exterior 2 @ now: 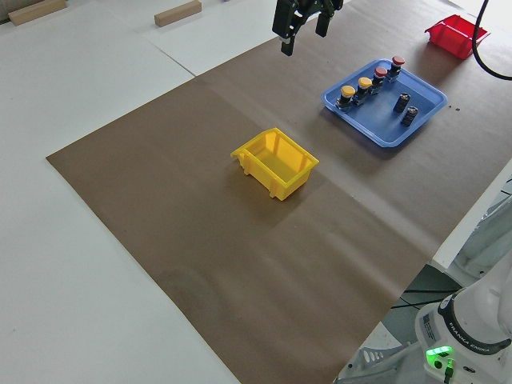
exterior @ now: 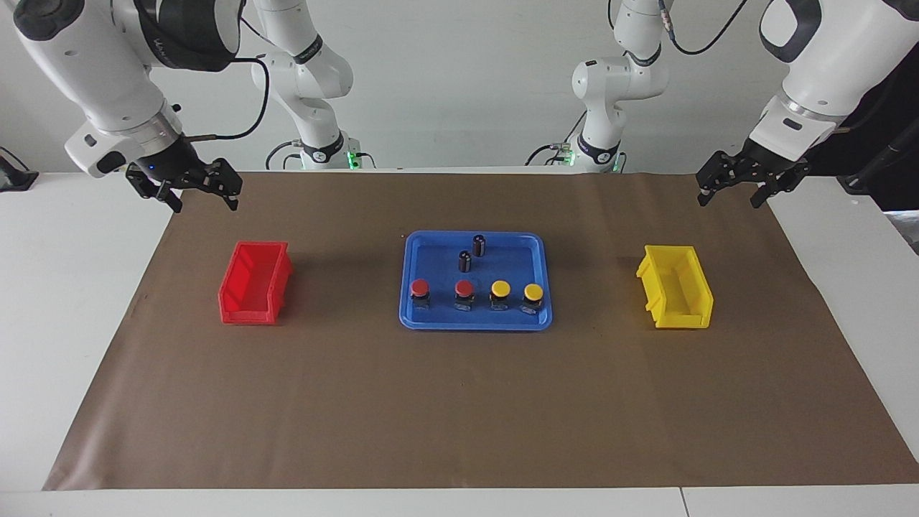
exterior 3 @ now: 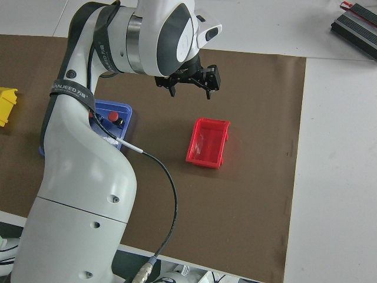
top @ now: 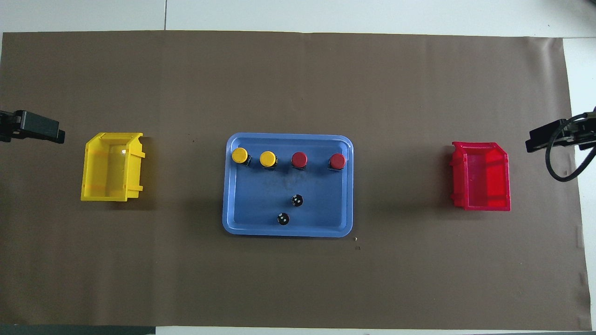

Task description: Sort red and yellow buttons by color

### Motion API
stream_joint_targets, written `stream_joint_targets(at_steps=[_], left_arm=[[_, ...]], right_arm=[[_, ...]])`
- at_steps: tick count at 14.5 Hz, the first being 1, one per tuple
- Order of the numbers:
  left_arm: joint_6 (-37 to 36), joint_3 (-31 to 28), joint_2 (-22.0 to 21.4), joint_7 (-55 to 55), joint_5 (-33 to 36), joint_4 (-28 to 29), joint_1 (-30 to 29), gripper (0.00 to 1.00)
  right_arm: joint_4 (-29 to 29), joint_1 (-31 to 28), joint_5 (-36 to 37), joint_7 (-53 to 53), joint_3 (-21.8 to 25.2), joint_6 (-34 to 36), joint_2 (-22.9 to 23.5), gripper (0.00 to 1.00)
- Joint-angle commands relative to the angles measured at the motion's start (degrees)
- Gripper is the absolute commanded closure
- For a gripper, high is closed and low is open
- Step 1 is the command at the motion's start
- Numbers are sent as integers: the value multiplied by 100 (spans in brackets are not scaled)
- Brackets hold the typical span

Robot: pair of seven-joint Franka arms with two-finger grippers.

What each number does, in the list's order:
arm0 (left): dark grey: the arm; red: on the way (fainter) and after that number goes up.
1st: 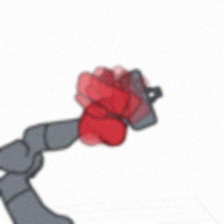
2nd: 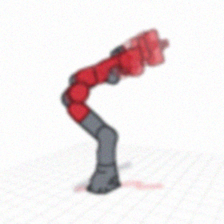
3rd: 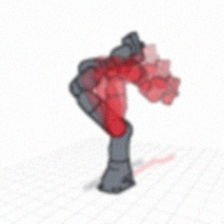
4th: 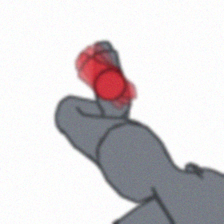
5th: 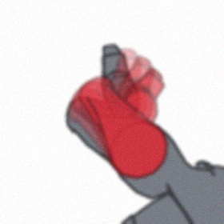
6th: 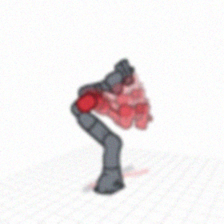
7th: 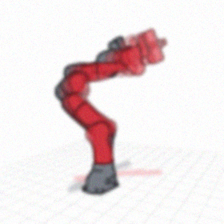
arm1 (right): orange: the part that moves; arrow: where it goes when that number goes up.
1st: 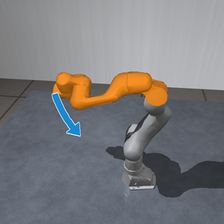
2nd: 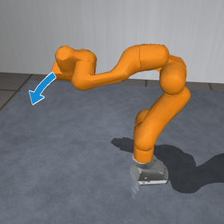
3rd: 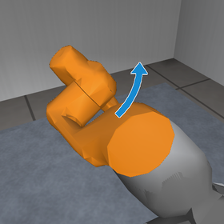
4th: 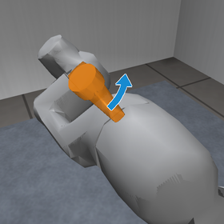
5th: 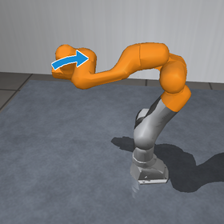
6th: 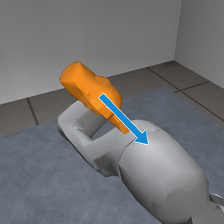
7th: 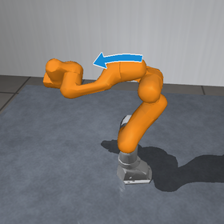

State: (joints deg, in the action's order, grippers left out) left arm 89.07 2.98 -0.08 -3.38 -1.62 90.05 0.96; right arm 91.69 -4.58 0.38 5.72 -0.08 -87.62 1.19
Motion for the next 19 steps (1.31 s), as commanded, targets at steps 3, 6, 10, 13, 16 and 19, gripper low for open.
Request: stream_joint_targets(at_steps=[3,6,10,13,16,19], left_arm=[[32,1,-194,4,-84,206,-25,0],[32,1,-194,4,-75,206,-25,0],[32,-8,-194,4,-75,206,-25,0],[32,1,-185,4,-75,206,-25,0],[23,-8,-185,4,-84,215,-25,0],[32,-8,-194,4,-75,206,-25,0]], right_arm=[[94,-8,85,52,-10,17,-66,0],[155,-52,85,96,-19,52,-92,0],[-238,464,224,-78,-80,43,65,0],[-739,1307,295,-1393,-115,131,609,0],[-987,2258,129,-2774,-124,-690,1286,0],[-767,2760,102,-3434,-142,-1555,1743,0]])
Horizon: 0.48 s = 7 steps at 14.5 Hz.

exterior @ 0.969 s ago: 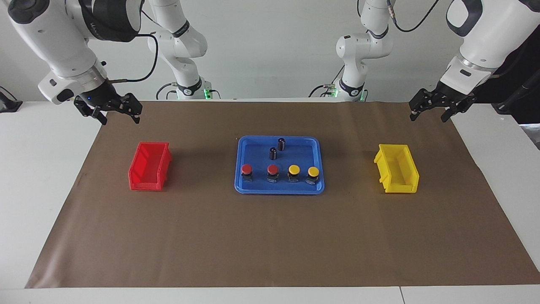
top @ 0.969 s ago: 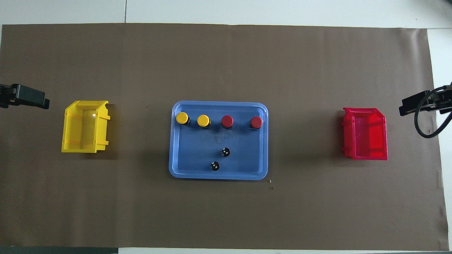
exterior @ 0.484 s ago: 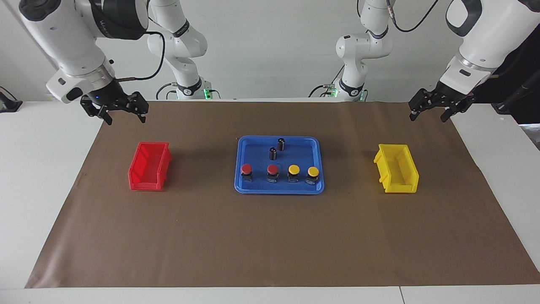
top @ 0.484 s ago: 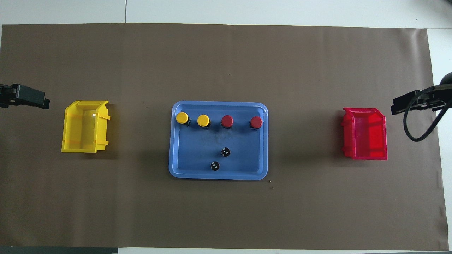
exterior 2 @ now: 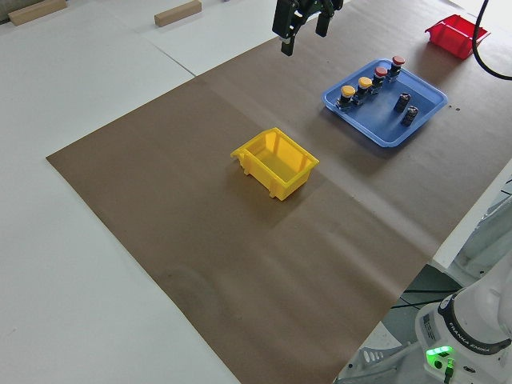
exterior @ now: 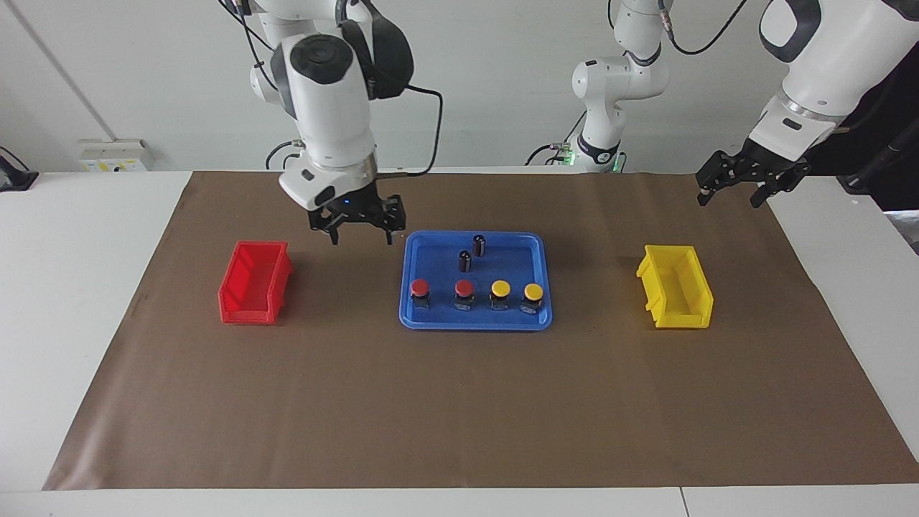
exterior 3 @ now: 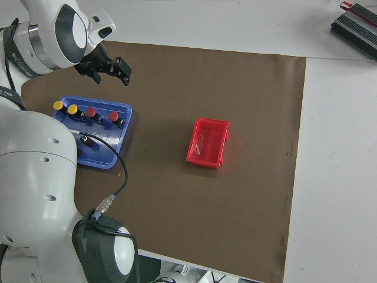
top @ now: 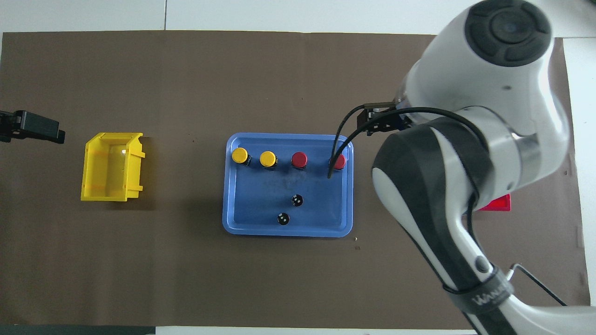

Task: Sort red and yellow buttons by color
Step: 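Reach and grasp the red button nearest the red bin with the right gripper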

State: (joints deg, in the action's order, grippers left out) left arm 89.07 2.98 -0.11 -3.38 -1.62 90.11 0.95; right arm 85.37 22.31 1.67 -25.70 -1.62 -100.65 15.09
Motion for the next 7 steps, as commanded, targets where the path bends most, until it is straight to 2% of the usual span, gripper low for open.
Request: stream_joint_targets(at_steps=[1,4,7], left_arm=[[32,1,-183,4,-84,208,-25,0],[32,-8,-183,4,-84,208,-25,0],[32,1,-191,4,-84,200,-25,0]], right_arm=[[91,185,-27,-452,13,-454,424,0],[1048,265,-27,-471,13,-1402,363,0],[1507,441,-35,-567,13,-1835,406,2]])
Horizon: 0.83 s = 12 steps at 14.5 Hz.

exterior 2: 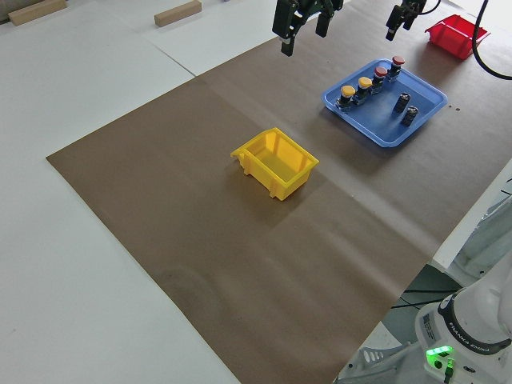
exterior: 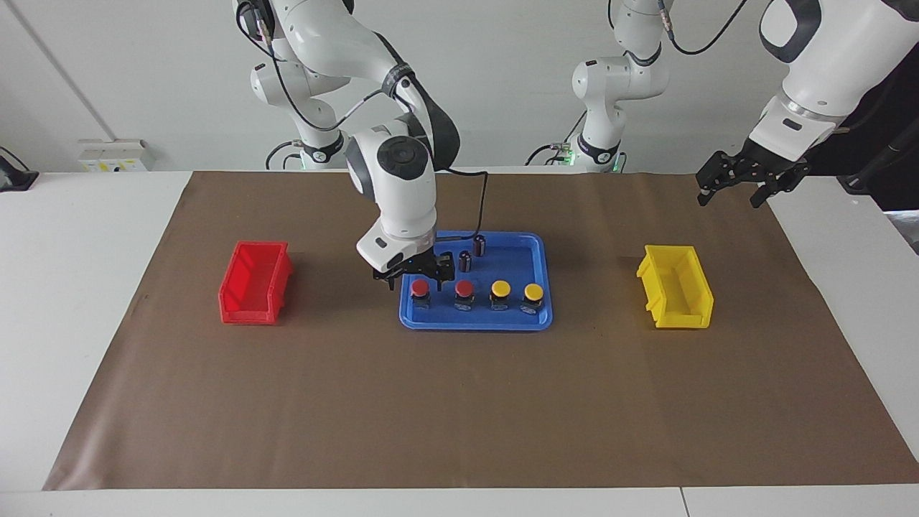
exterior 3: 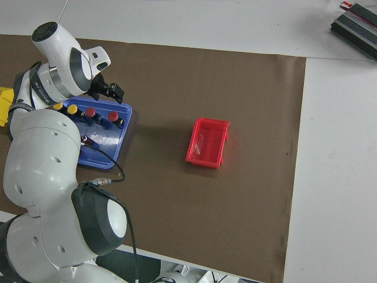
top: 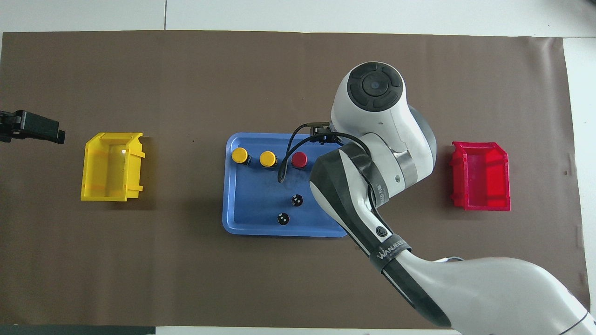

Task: Sort red and yellow buttons by color
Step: 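Reach and grasp the red button nearest the red bin with the right gripper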

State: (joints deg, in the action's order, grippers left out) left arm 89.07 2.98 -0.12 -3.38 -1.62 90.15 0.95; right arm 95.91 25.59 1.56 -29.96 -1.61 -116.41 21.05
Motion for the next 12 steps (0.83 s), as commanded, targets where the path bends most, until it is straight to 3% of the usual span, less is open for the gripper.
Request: stream_joint_targets(at_steps=[1,5,7,8,10,12], left_arm=[[32,1,-181,4,-84,196,-25,0],[146,-8,-164,30,-66,161,-25,0],[164,-8,-181,39,-58,213,-25,0],[172,-8,-190,39,-57,240,-34,0],[190,-8,-190,21,-57,249,-43,0],[364,-25,-190,143,-31,266,-34,0]], right_arm=[[551,113,-25,-150,12,-355,-189,4],[973,139,-33,-159,12,-681,-224,14],[1009,148,-33,-159,3,-681,-233,24],[1000,148,-33,-151,12,-698,-233,33],[939,139,-33,-142,3,-620,-225,66],[476,131,-251,-159,3,-253,-190,86]])
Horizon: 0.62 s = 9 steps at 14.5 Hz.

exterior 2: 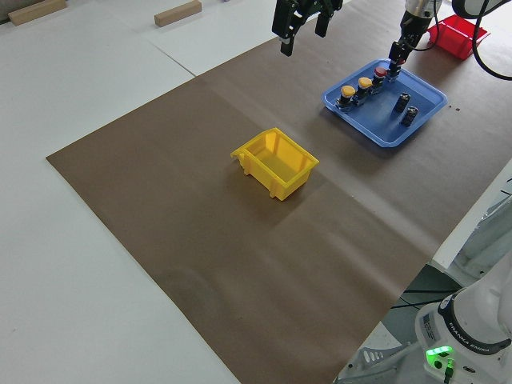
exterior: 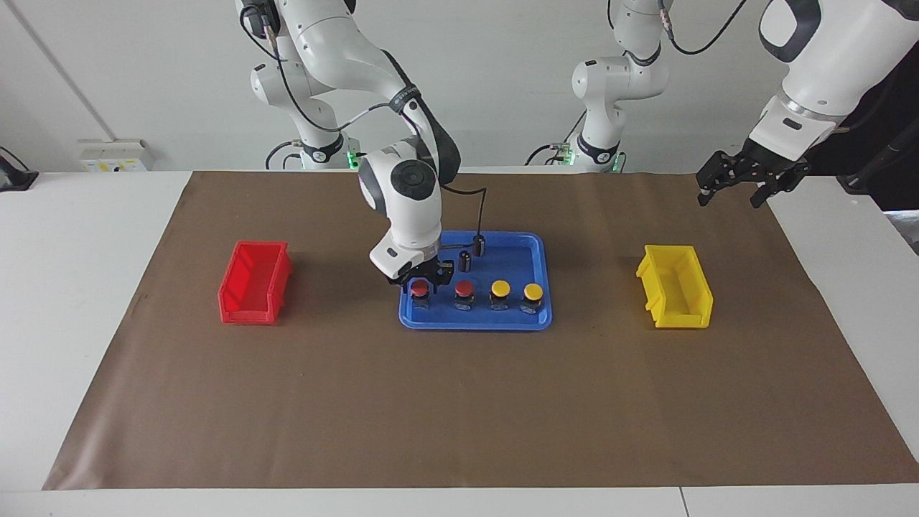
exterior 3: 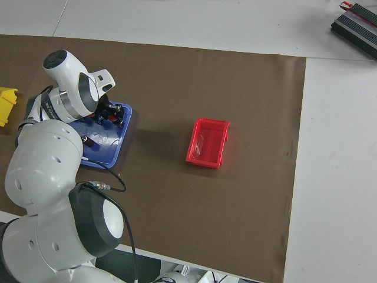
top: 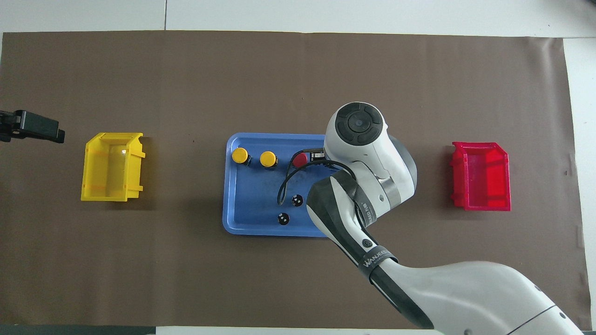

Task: Sort red and yellow buttons by color
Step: 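Reach and grasp the red button nearest the red bin with the right gripper, then drop the red button in the bin while the left gripper grasps yellow button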

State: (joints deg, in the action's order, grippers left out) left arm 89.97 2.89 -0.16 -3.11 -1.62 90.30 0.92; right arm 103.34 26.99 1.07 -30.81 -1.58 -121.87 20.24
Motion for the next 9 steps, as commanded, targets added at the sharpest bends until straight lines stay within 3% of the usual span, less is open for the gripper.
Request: stream_joint_targets(at_steps=[1,3,4,7,9], left_arm=[[398,-7,-195,465,-22,321,-13,0],[1351,54,-370,968,-14,1081,275,5],[1896,72,-327,1396,-22,1521,704,5],[3015,72,137,2664,13,2114,1654,20],[3412,72,585,3295,30,2132,2217,23]], right_arm=[[-583,-62,-395,-48,8,626,-108,88],[-929,-307,-424,275,26,1242,-256,89],[-842,-526,-432,713,34,1384,-562,89],[-124,-1448,-433,2100,43,2069,-1503,88],[684,-2203,-415,3173,52,1932,-2171,88]])
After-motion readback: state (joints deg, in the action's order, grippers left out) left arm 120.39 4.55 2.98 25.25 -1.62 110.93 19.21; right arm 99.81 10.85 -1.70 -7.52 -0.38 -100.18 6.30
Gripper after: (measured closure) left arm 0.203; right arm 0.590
